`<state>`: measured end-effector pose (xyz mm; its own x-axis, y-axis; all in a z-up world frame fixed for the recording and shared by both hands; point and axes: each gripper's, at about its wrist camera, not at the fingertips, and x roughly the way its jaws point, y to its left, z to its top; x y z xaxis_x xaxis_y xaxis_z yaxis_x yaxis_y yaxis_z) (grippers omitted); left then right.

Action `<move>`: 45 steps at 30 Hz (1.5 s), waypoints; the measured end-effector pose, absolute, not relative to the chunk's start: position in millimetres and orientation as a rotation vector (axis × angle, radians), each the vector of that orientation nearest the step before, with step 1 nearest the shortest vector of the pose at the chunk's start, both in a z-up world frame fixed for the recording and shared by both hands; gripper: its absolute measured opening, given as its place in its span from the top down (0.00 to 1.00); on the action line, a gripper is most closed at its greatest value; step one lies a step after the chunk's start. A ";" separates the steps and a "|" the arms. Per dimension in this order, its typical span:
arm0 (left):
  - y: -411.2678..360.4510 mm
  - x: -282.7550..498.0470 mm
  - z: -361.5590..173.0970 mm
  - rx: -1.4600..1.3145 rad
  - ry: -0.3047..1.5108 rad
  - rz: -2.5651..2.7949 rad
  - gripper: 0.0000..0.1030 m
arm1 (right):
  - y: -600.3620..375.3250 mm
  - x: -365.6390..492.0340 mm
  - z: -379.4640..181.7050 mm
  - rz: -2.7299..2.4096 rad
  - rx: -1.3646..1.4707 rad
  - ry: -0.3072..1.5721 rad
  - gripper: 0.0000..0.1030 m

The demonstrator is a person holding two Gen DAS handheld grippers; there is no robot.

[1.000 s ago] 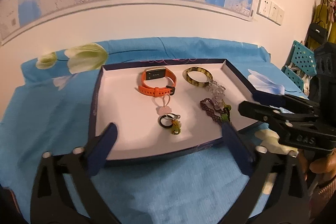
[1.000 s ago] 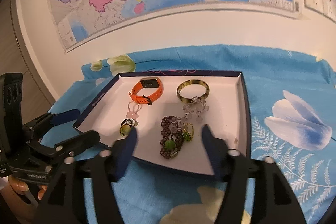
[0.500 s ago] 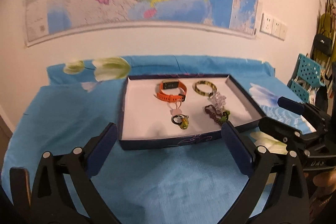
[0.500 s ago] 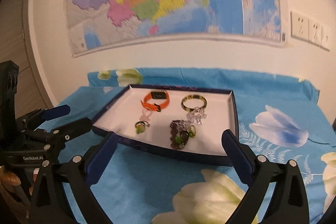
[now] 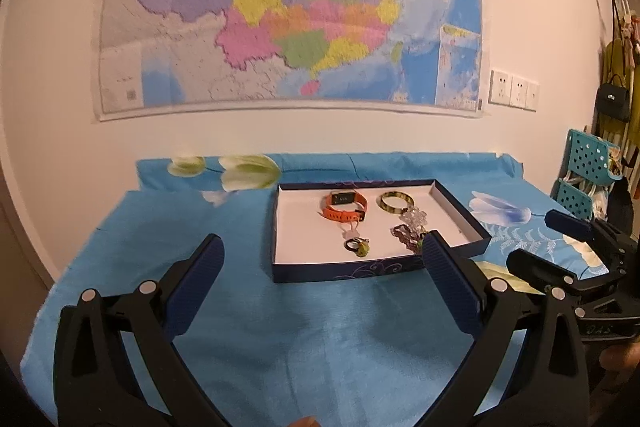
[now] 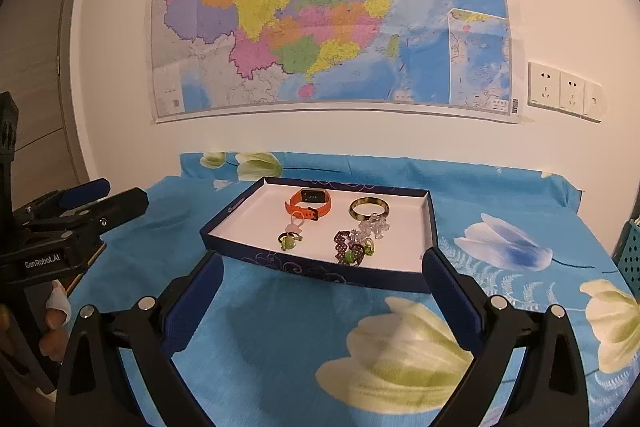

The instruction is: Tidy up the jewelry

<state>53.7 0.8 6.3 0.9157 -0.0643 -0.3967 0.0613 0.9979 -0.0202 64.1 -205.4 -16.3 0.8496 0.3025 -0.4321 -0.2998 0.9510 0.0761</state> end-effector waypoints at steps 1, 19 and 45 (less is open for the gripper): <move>0.8 49.8 6.7 -0.012 0.403 -0.064 0.05 | -206.0 61.9 -16.3 0.317 0.010 0.455 0.07; 4.7 13.0 8.5 -0.042 0.359 -0.057 0.05 | -203.4 29.6 -6.3 0.284 0.016 0.394 0.07; -0.4 5.8 9.2 -0.034 0.349 -0.069 0.05 | -203.5 22.6 -7.9 0.290 0.025 0.392 0.07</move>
